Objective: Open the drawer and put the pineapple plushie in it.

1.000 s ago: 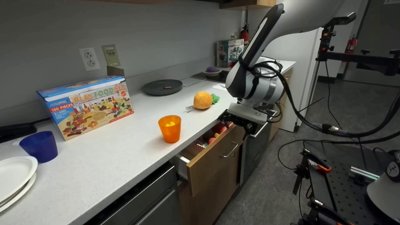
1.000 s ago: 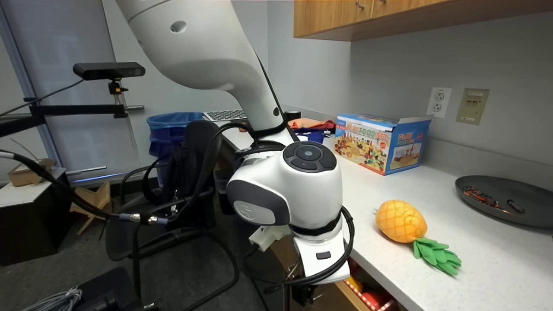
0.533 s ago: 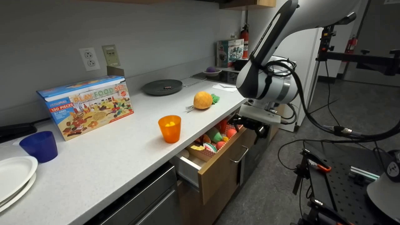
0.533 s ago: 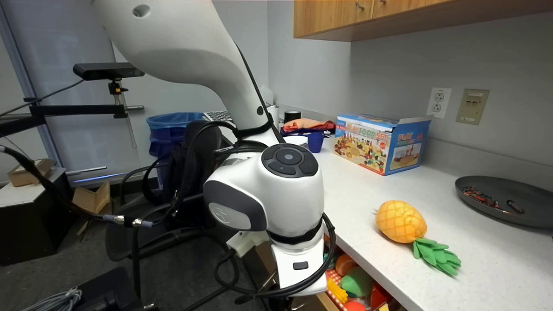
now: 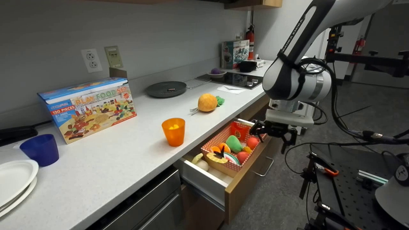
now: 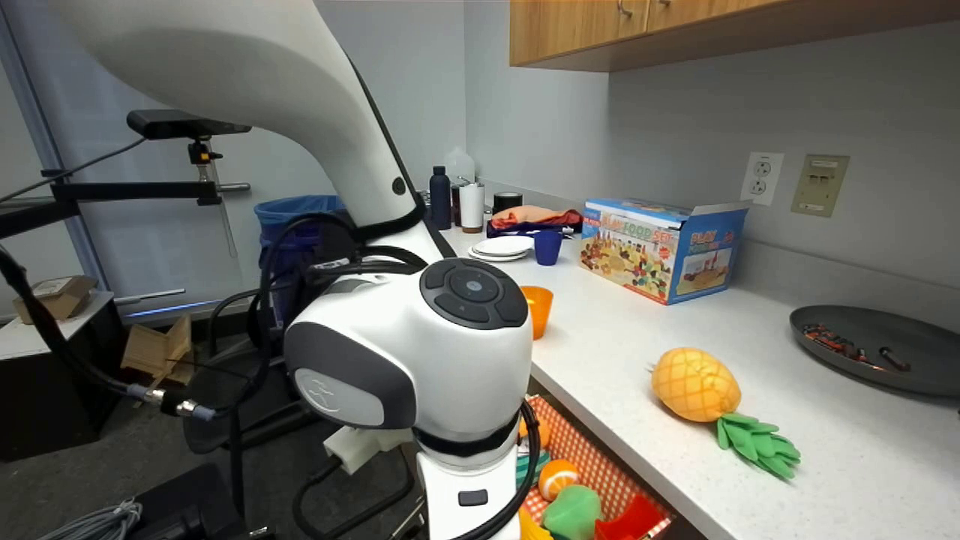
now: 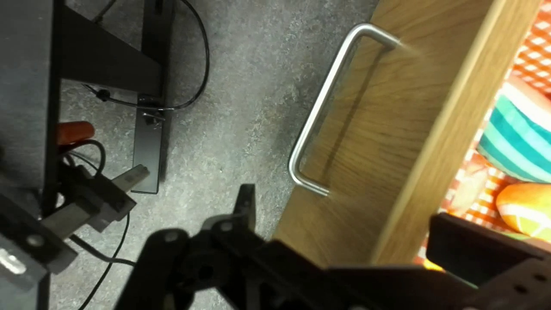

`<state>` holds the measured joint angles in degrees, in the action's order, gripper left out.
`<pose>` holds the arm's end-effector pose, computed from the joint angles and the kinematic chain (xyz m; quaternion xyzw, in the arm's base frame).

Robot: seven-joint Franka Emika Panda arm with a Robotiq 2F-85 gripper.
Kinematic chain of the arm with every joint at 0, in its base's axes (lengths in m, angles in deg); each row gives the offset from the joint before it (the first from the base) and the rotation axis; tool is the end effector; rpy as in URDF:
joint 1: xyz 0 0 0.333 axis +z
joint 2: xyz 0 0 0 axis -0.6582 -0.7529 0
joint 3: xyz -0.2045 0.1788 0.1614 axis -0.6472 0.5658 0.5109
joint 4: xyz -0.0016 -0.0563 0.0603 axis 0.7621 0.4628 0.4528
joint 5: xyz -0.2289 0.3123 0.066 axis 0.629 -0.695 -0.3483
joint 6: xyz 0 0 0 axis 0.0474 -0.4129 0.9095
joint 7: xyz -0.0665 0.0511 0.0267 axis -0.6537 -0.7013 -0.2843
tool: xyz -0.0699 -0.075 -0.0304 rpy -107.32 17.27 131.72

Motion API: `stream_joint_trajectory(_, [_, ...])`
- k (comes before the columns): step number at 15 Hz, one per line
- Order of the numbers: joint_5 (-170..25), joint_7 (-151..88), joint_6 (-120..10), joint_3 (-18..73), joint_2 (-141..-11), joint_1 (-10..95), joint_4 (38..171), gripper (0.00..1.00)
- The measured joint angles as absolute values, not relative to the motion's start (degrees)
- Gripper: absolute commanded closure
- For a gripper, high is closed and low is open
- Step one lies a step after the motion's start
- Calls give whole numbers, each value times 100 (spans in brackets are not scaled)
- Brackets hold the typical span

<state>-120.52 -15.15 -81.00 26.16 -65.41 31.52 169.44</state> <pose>0.3500 -0.1325 0.1787 -0.7610 0.6386 0.0255 0.1117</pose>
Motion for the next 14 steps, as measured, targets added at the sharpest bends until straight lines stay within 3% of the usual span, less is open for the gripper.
stream_joint_trajectory(7, [-9333,24,-7229,2162,-6366,3235,16914,0])
stream_joint_trajectory(14, [-6751,1384,-4660,2136,-4890,3180,16794,0])
